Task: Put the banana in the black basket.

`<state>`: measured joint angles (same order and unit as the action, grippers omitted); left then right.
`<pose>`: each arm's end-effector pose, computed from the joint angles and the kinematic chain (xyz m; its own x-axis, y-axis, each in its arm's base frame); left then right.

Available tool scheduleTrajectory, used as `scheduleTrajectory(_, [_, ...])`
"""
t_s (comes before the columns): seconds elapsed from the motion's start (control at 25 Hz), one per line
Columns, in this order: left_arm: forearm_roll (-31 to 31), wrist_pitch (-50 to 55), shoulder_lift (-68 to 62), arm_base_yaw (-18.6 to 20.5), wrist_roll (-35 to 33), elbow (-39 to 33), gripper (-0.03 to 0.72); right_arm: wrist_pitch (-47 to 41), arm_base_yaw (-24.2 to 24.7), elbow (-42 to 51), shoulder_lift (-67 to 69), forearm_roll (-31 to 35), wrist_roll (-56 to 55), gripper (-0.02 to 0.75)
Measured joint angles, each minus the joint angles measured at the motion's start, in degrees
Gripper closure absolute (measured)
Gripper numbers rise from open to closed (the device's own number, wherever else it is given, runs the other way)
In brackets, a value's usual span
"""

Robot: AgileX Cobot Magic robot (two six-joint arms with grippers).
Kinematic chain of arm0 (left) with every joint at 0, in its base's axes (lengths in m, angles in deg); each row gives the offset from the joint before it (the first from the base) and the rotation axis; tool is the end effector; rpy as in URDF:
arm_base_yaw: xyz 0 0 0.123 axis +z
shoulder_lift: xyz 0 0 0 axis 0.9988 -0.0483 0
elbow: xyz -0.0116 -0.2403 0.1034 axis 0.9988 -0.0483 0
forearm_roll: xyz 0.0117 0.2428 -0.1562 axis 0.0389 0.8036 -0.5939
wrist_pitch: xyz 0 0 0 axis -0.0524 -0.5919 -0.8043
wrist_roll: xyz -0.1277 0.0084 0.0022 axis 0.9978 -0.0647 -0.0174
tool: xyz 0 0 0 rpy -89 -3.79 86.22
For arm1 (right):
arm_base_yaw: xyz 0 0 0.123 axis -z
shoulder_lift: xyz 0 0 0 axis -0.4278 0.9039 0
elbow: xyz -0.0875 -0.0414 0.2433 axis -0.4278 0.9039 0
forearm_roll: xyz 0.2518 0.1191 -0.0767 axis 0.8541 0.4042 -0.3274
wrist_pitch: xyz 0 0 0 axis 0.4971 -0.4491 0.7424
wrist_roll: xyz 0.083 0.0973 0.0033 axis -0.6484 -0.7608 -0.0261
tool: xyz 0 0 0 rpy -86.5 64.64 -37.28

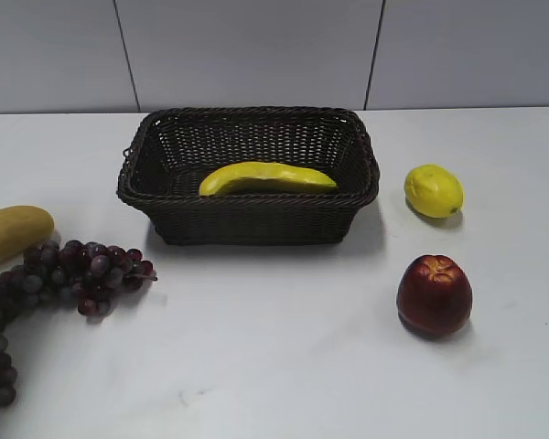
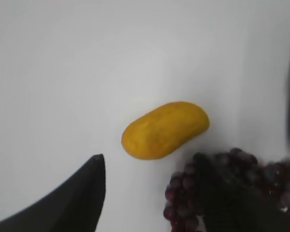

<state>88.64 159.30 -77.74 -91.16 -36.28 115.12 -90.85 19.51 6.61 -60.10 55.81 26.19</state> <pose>0.3838 -0.0264 0.2844 -0.9309 -0.0052 -0.3653 0.0043 0.9997 -0.0253 0.0828 0.0161 0.2847 -0.4150 -0.0685 -0.9072 -0.1664 0.9861 0.0017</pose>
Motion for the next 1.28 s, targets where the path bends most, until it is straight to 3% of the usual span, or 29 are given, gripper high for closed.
scheduleTrajectory(0.6, [-0.9, -1.9, 38.0, 0.0, 0.0, -26.0, 0.115, 0.0, 0.0, 0.0, 0.0, 0.0, 0.0, 0.437])
scheduleTrajectory(1.04, [-0.9, -4.0, 66.2, 0.0, 0.0, -49.3, 0.118, 0.0, 0.0, 0.0, 0.0, 0.0, 0.0, 0.437])
scheduleTrajectory(1.28, [-0.9, -6.0, 80.7, 0.0, -0.1, -55.2, 0.118, 0.0, 0.0, 0.0, 0.0, 0.0, 0.0, 0.437])
